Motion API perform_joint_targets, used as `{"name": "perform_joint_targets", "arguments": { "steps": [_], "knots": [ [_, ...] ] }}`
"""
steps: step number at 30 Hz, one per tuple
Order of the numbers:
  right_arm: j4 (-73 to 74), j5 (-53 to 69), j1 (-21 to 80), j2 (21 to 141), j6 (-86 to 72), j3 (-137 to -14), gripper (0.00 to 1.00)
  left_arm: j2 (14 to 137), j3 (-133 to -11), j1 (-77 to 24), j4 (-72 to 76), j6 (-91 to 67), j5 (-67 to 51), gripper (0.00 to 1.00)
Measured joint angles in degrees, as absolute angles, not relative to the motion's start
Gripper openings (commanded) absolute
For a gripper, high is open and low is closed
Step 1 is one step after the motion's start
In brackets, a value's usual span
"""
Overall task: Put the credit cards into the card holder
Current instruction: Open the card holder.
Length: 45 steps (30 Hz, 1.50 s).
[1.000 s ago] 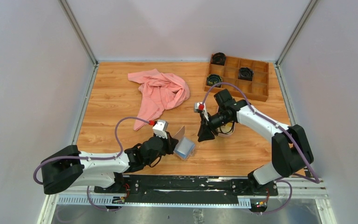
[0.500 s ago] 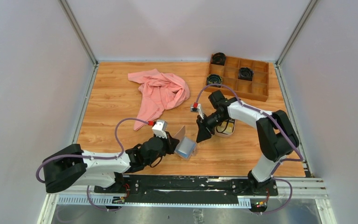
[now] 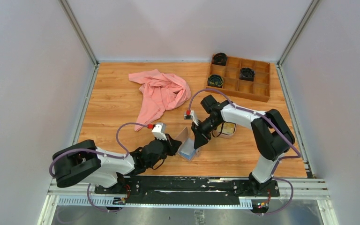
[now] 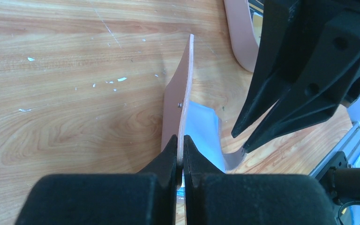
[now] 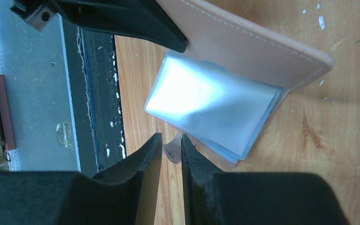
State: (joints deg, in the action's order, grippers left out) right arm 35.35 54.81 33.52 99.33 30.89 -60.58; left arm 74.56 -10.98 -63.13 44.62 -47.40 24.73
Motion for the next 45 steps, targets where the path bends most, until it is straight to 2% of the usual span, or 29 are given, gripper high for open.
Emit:
{"name": "perform_joint_targets", "arguments": {
  "steps": [6, 13, 20, 24, 28, 33, 45],
  "knots": [
    [38.9, 52.2, 34.5, 102.5, 34.1, -62.3, 0.15, 75.1, -10.3, -63.2, 46.2, -49.3, 25.6, 0.00],
    [42.3, 48.5, 37.7, 104.4, 37.6, -63.3, 0.16, 75.7, -9.3, -63.2, 47.4, -51.3, 26.0, 0.00],
    [40.2, 44.3, 39.0, 100.0, 39.2, -61.7, 0.26, 76.4, -7.4, -63.1, 50.6, -53.5, 25.6, 0.00],
    [36.7, 41.9, 41.0, 91.3, 41.6, -58.4, 0.35, 78.2, -6.7, -63.1, 52.6, -55.8, 24.9, 0.00],
    [30.8, 40.7, 43.8, 83.6, 45.5, -52.9, 0.48, 79.6, -6.7, -63.1, 53.9, -57.5, 24.3, 0.00],
    [21.3, 35.6, 48.7, 78.2, 51.1, -43.9, 0.50, 80.0, -6.7, -63.1, 54.5, -58.3, 23.7, 0.00],
    [12.8, 25.9, 56.2, 78.3, 54.5, -42.4, 0.52, 80.6, -6.7, -63.1, 55.5, -59.0, 22.9, 0.00]
  ]
}}
